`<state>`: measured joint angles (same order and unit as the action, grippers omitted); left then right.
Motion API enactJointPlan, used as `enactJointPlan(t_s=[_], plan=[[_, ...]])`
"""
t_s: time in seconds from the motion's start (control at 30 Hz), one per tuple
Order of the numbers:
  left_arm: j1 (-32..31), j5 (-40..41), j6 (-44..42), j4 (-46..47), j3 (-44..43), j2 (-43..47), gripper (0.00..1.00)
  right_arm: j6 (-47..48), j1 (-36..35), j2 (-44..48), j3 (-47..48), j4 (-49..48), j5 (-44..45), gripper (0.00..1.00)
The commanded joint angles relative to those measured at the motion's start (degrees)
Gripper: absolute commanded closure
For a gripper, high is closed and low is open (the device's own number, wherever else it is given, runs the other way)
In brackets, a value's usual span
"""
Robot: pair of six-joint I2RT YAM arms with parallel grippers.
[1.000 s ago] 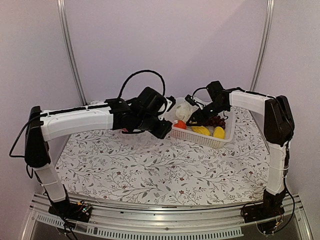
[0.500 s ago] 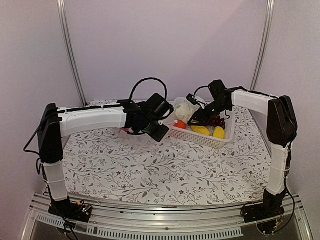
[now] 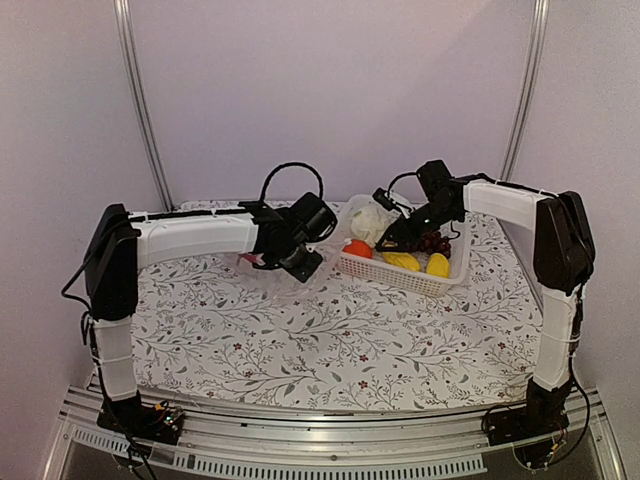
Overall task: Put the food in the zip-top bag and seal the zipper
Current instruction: Pick up the zipper food storage bag at the center of the board.
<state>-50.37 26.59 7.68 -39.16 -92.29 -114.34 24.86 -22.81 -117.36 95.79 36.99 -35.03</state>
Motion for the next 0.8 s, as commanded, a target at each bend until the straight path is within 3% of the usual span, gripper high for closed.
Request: enactJointPlan(t_s=[0.0, 0.3, 0.43, 0.57, 0.77], plan=[[0.79, 0.18, -0.19, -0.33, 0.1, 0.99, 1.0, -0.14, 0.52, 1.52, -0.42, -0.08, 1.91, 0.33], [4.53, -6.66, -2.39, 0.98, 0.34, 7.96, 1.0, -1.79, 3.17, -0.54, 3.59, 4.1, 9.18, 0.33], [7.67, -14.66, -1.99, 1.49, -0.76, 10.26, 1.0, -2.15, 3.15, -2.28, 3.74, 5.3, 12.34, 0.33], [11.83, -30.66, 5.57, 5.11, 0.92, 13.67, 1.0, -2.63, 3.15, -5.56, 5.97, 6.34, 17.14, 0.33], [11.95, -31.07, 5.49, 11.4, 2.96, 15.97, 1.0, -1.96, 3.18, -10.94, 10.71, 8.05, 19.97, 0.32]])
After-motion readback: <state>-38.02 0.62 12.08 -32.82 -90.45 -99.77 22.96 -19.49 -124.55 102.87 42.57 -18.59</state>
